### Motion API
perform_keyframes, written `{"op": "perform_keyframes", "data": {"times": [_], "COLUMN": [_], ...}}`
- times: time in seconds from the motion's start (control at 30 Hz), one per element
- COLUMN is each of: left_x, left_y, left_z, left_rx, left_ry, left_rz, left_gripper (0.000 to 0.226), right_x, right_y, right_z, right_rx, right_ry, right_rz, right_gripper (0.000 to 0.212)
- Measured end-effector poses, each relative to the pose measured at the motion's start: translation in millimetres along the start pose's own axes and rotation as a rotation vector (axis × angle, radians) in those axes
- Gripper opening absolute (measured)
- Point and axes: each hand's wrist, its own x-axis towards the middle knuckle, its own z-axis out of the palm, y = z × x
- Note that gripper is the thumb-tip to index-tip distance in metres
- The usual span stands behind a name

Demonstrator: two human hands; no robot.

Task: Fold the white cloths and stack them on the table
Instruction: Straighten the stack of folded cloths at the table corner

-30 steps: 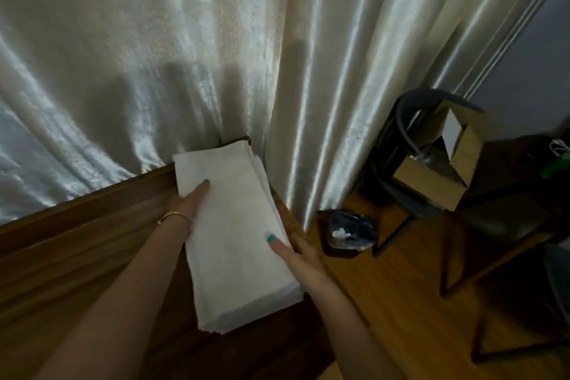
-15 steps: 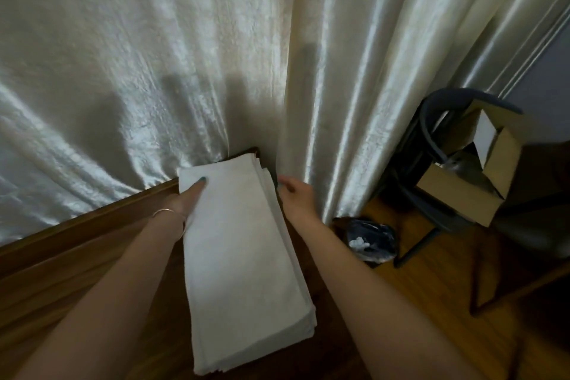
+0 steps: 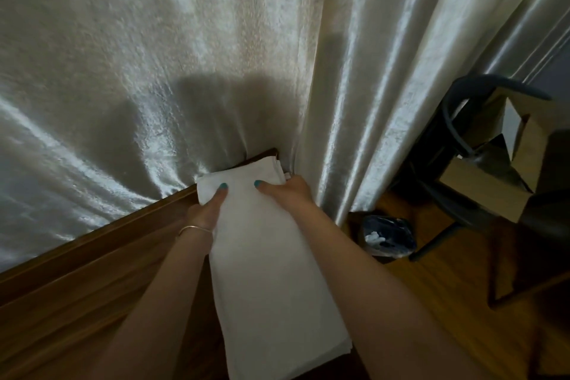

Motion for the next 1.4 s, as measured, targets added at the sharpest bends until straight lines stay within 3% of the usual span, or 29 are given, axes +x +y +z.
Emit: {"op": "perform_keyframes", "data": {"times": [0.1, 0.27, 0.7, 0.8, 0.93, 1.03, 1.1, 1.2, 1.33, 1.4], "left_x": [-2.5, -14.3, -21.5, -16.8, -8.8, -10.0, -13.5, -13.7, -12.7, -11.7], "left_y": [0.6, 2.4, 6.2, 4.3, 2.9, 5.0, 4.8, -4.9, -12.1, -9.8], "left_z": [1.7, 5.2, 10.2, 13.6, 19.3, 22.7, 21.8, 19.0, 19.1, 13.8], "left_rx": [0.014, -0.055, -0.126, -0.077, 0.077, 0.181, 0.221, 0.294, 0.218, 0.185], "left_ry": [0.020, 0.034, -0.042, -0.049, 0.005, 0.100, 0.184, 0.174, 0.082, 0.048], "left_rz": [0.039, 0.126, 0.191, 0.204, 0.193, 0.174, 0.250, 0.282, 0.225, 0.204], "left_gripper": [0.066, 0.055, 0.040, 0.042, 0.067, 0.084, 0.084, 0.083, 0.069, 0.070], "right_x": [-1.5, -18.0, -27.9, -25.8, -14.8, -24.1, -35.3, -50.0, -45.5, -41.0], "right_y": [7.5, 20.9, 26.2, 25.2, 23.4, 14.9, 17.7, 37.6, 37.3, 34.2], "right_z": [3.9, 8.6, 13.0, 15.2, 20.6, 18.1, 15.7, 16.3, 11.6, 4.3], "right_rx": [0.105, 0.143, 0.174, 0.012, -0.506, -0.670, -0.773, -0.756, -0.651, -0.563], "right_ry": [-0.006, 0.159, 0.355, 0.406, 0.531, 0.604, 0.461, 0.153, 0.027, -0.049], "right_rz": [0.005, -0.153, -0.312, -0.250, 0.075, -0.105, -0.261, -0.203, -0.229, -0.232], "right_gripper": [0.055, 0.039, 0.031, 0.039, 0.068, 0.068, 0.067, 0.062, 0.063, 0.073]}}
